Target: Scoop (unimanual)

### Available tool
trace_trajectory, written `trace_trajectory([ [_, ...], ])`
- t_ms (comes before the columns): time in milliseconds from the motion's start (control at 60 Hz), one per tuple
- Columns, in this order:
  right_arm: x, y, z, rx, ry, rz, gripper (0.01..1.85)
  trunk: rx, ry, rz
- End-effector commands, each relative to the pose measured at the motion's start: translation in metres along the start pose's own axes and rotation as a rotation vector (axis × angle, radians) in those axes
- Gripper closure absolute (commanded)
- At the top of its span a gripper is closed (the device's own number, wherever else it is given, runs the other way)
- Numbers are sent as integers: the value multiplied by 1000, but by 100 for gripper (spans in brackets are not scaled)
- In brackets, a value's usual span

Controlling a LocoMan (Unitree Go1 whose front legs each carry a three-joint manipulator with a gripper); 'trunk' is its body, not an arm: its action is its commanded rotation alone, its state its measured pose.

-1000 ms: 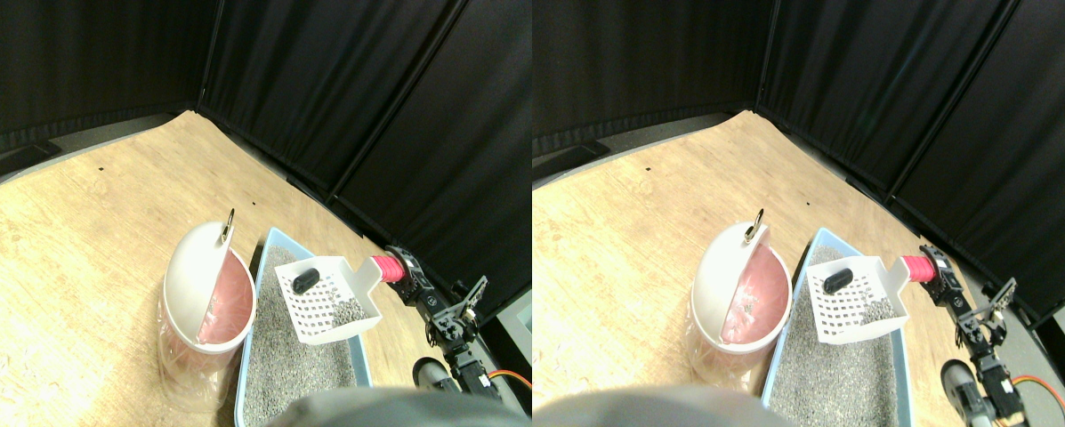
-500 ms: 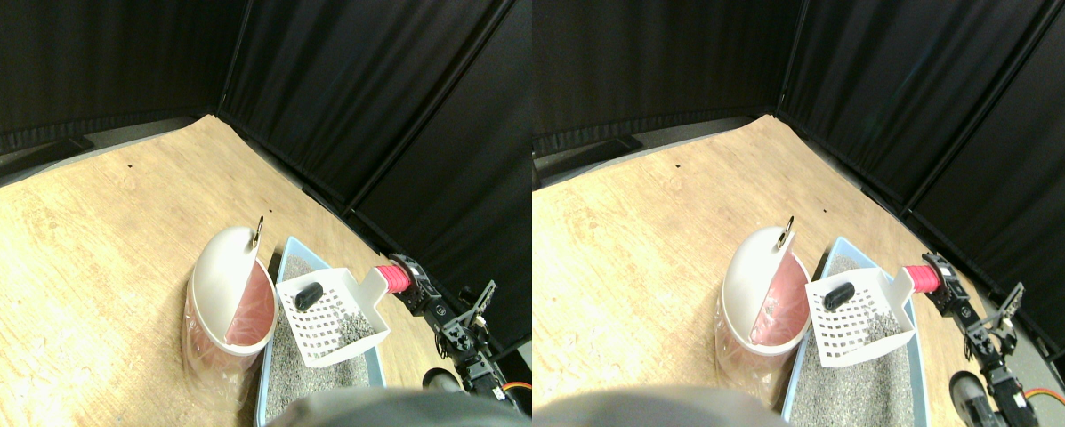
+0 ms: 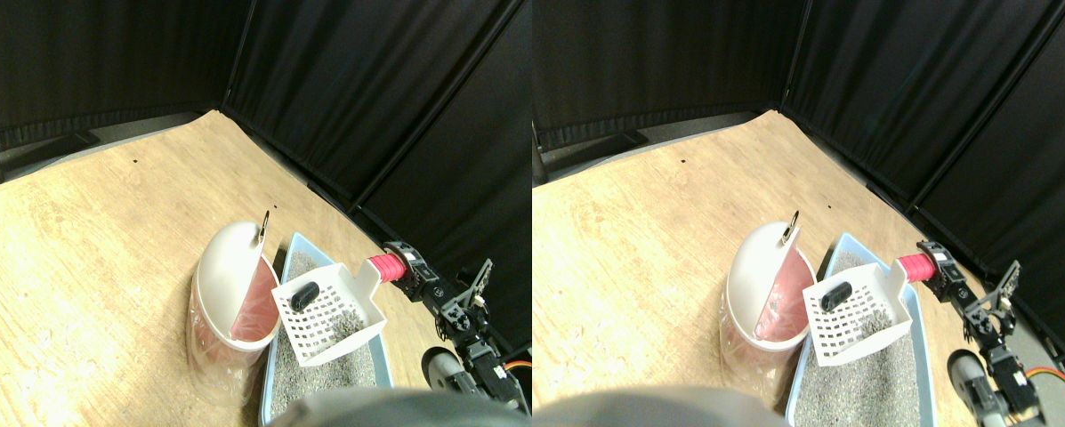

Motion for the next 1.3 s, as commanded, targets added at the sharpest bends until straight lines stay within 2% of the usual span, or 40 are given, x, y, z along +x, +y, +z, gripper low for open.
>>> trace_trajectory([
  [17, 5, 2, 6, -30, -30, 16, 180, -98, 23, 22],
  [67, 6, 3, 4, -92, -35, 29, 180, -95, 24, 19],
  [467, 12, 3, 7, -143, -15, 25, 180, -84, 27, 9],
  [633, 18, 4, 19, -142, 26, -45, 180, -90, 20, 7],
  [867, 22, 5, 28, -176, 16, -99, 180, -99, 12, 13],
  [1067, 21, 10, 29, -227, -26, -56, 180, -104, 11, 12],
  [1150, 18, 14, 36, -264, -39, -27, 180, -104, 14, 9],
  [1300, 15, 22, 48, -330, -7, -68, 180, -110, 9, 4],
])
